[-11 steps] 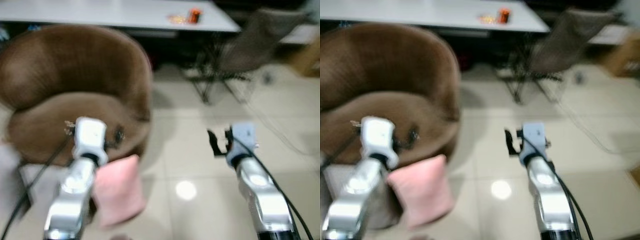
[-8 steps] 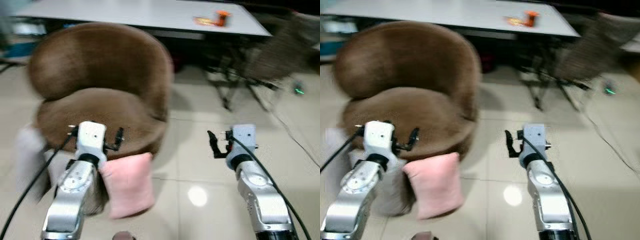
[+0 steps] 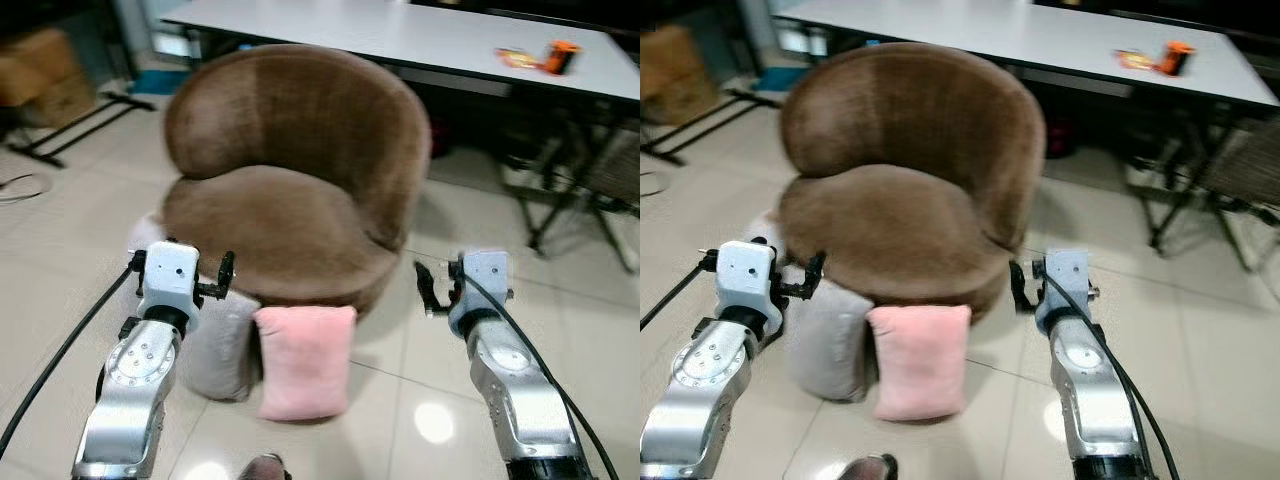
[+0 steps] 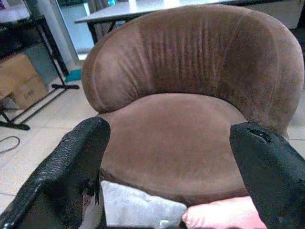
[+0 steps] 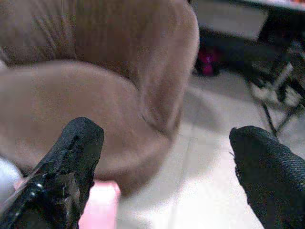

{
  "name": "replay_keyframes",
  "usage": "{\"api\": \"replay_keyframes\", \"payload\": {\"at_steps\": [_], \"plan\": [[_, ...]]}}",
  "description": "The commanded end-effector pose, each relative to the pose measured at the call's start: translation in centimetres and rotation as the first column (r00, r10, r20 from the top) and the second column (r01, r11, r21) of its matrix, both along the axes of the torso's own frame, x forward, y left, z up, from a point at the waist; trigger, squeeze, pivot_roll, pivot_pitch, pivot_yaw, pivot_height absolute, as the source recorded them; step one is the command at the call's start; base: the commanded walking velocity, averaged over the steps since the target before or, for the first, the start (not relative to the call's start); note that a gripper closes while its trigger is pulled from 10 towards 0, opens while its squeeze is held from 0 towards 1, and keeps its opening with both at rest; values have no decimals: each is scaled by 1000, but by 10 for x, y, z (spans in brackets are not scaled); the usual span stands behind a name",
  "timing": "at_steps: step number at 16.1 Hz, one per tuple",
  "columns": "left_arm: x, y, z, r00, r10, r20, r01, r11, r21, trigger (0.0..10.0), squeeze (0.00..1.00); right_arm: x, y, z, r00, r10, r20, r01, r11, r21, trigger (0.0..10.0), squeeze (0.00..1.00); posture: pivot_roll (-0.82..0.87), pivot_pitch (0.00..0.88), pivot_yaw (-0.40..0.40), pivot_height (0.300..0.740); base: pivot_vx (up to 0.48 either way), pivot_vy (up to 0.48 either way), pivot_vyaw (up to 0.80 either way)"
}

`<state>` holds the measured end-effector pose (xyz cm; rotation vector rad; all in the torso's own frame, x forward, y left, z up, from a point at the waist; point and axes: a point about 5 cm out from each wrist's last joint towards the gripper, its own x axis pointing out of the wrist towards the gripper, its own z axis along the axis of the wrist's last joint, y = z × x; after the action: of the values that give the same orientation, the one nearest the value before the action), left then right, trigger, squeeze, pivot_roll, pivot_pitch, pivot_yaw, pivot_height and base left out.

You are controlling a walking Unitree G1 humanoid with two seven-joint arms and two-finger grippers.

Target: Move the pillow to the sofa from floor

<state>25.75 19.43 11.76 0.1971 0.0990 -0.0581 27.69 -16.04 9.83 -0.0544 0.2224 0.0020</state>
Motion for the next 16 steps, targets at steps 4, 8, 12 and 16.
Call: {"api": "replay_keyframes", "payload": {"at_steps": [4,8,12,16], "plan": [[5,-4,3,999,-30,12,30,1000,-1,10000,0,-2,0,2,1000,2,15,-2,1000,29,10000,0,-48,0,-12,740,332,0,0],[4,-6,-1,1000,-30,-4,30,1000,0,10000,0,-3,-1,-3,999,-32,-16,32,999,22,10000,0,-61,0,0,740,345,0,400],[4,-5,0,1000,-24,1,24,1000,8,10000,0,0,-1,-3,1000,-18,-24,18,1000,-21,10000,0,-57,0,-6,740,347,0,0],[1,-5,0,1000,-16,4,16,1000,23,10000,0,1,4,-3,999,21,-27,-21,1000,12,10000,0,-28,0,-38,740,322,0,0]]}}
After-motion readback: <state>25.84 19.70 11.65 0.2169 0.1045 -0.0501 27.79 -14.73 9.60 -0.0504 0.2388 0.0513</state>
